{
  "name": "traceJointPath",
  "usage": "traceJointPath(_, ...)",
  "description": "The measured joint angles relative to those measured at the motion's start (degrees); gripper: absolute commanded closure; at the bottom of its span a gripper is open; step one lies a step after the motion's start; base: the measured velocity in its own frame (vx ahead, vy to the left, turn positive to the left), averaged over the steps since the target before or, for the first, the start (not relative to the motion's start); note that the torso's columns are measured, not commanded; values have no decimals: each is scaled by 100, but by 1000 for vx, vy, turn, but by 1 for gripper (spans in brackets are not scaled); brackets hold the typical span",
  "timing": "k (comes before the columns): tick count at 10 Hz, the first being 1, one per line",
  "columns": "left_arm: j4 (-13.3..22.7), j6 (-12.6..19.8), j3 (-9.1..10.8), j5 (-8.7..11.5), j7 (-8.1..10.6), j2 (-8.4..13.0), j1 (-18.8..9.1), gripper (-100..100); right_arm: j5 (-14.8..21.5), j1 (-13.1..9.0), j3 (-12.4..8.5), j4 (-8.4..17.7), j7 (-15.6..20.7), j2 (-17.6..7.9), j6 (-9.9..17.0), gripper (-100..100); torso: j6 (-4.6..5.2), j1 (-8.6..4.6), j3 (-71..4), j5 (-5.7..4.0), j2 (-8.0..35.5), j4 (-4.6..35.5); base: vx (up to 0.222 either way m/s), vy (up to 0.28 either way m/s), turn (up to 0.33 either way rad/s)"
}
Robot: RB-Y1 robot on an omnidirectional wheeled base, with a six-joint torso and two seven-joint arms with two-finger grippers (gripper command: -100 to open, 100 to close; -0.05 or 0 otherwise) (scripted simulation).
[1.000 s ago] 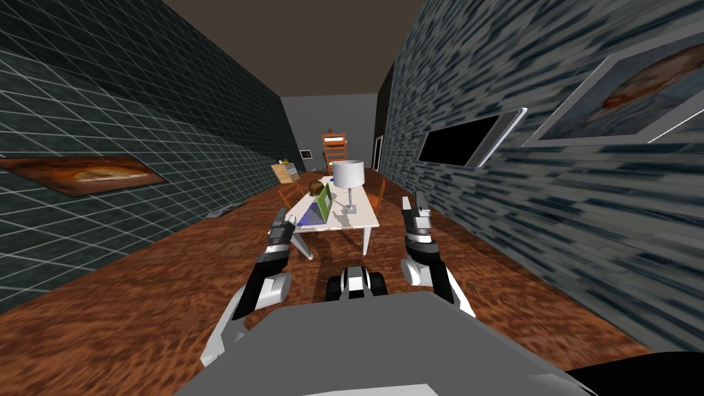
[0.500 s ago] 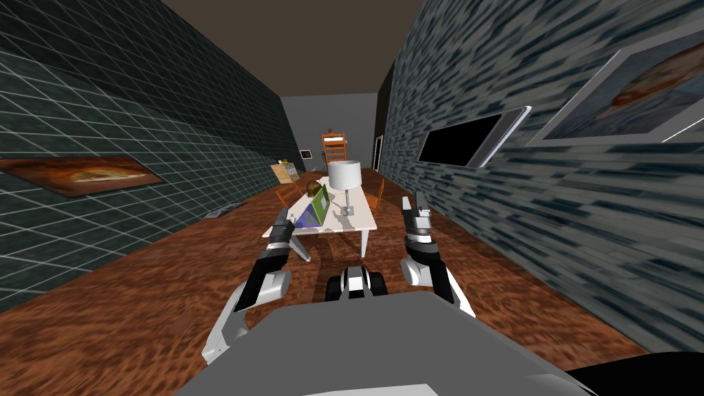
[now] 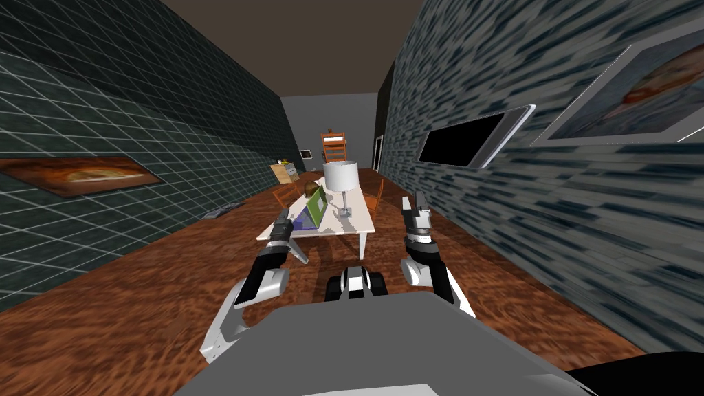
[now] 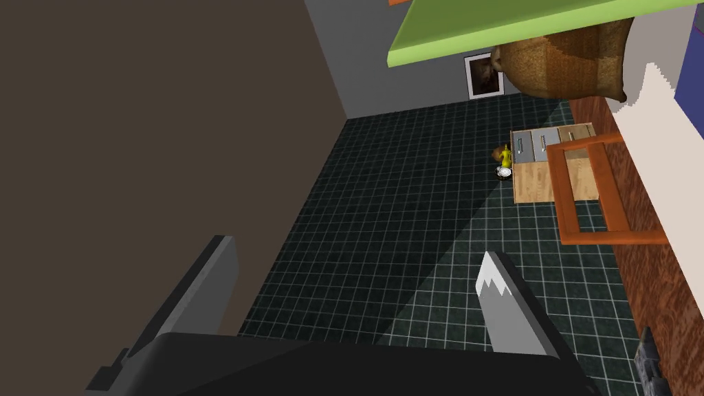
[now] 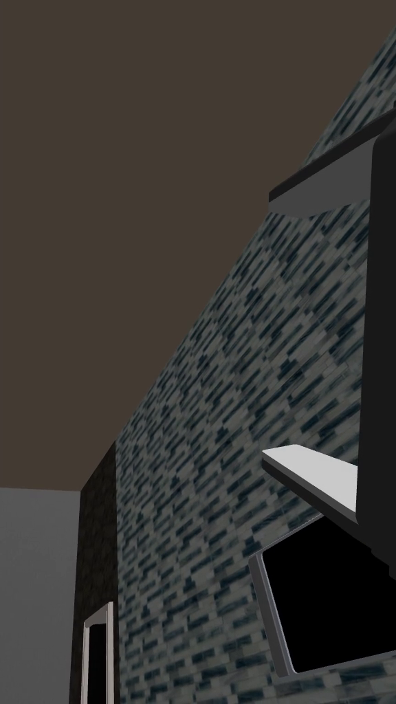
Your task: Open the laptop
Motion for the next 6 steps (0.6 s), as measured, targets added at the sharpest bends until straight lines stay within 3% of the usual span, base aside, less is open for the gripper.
traceJointPath(6, 43, 823, 163, -195, -187, 267, -222, -100, 0, 0, 0, 0, 0, 0, 0, 0, 0, 2, -1, 1, -1, -1, 55, -71, 9)
